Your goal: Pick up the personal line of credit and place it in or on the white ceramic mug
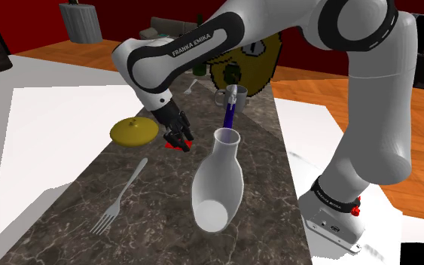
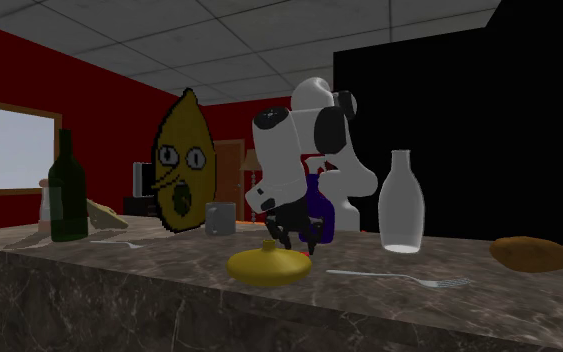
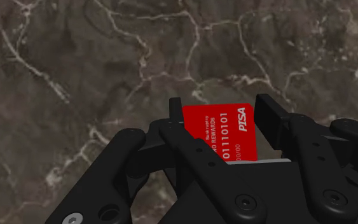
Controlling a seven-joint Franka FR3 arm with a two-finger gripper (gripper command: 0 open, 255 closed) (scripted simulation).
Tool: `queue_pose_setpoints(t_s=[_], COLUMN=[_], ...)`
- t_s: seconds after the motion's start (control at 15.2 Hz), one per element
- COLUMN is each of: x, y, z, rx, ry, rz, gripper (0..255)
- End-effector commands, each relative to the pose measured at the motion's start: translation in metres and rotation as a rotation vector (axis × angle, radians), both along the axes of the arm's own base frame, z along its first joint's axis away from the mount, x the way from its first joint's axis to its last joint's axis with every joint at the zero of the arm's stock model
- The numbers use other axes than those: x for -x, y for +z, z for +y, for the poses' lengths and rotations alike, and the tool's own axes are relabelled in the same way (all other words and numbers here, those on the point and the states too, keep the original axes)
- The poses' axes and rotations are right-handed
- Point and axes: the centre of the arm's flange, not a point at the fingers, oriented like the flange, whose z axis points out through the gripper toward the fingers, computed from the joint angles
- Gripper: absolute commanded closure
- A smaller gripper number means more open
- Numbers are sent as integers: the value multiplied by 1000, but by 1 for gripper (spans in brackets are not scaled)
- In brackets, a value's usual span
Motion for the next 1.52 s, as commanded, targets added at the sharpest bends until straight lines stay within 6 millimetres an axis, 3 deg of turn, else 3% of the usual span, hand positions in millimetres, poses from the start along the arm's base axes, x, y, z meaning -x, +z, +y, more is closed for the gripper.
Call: queue_pose_setpoints(t_s=[0.0,1.45], x=[1,1], y=[-8,108], z=[1,1], rx=[5,5], ry=[5,5], rz=[20,20], gripper=[255,255])
